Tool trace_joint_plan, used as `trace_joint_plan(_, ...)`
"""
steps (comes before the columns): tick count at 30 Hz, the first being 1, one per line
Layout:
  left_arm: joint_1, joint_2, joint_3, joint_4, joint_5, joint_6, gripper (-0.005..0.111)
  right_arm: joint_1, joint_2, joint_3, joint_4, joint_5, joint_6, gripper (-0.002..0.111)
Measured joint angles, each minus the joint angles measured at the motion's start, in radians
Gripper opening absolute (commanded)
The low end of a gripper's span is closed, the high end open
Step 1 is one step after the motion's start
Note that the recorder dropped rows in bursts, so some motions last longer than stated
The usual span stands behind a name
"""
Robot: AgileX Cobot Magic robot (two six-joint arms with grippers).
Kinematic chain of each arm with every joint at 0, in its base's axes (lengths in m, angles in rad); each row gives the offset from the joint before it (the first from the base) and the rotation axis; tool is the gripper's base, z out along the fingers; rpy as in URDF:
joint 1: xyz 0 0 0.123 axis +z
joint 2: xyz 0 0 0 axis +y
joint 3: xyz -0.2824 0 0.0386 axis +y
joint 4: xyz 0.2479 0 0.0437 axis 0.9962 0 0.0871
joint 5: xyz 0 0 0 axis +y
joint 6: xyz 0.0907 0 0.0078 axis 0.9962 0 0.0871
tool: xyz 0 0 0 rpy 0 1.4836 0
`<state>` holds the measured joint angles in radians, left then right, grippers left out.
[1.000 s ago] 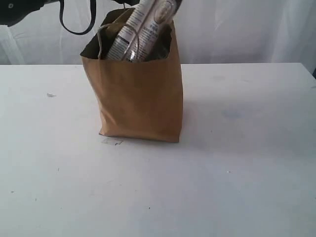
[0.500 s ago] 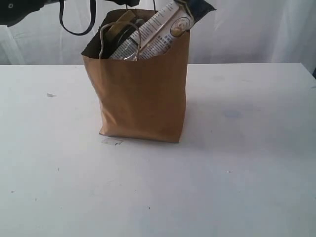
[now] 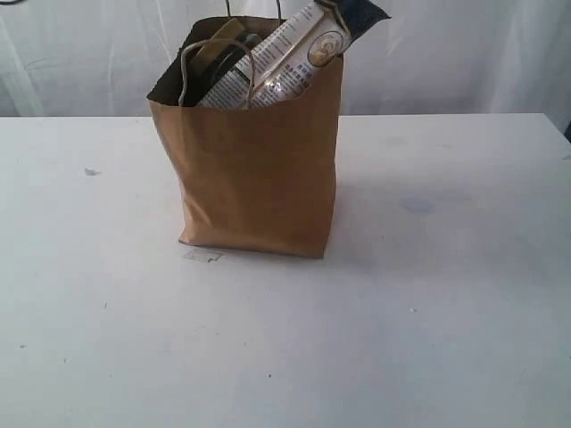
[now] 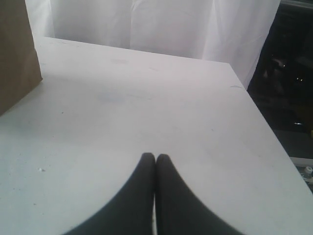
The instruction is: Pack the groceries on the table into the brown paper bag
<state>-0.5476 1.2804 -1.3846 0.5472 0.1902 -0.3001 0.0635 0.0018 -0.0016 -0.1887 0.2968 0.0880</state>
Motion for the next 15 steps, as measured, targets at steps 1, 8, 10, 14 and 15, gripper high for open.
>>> trace_joint_plan(1, 0.000, -0.021, 0.000, 0.008, 0.046, 0.020, 0.001, 0.000, 0.000, 0.000, 0.000, 0.000, 0.000, 0.000)
trace_joint_plan(8, 0.122, -0.074, 0.022, 0.134, 0.389, 0.115, 0.000, 0.000, 0.000, 0.000, 0.000, 0.000, 0.000, 0.000)
trace_joint_plan(10, 0.209, -0.074, 0.074, 0.138, 0.422, 0.083, 0.000, 0.000, 0.000, 0.000, 0.000, 0.000, 0.000, 0.000)
trace_joint_plan(14, 0.399, -0.107, 0.248, 0.104, 0.409, -0.030, 0.000, 0.000, 0.000, 0.000, 0.000, 0.000, 0.000, 0.000)
trace_joint_plan(15, 0.442, -0.130, 0.303, 0.094, 0.392, -0.063, 0.000, 0.000, 0.000, 0.000, 0.000, 0.000, 0.000, 0.000)
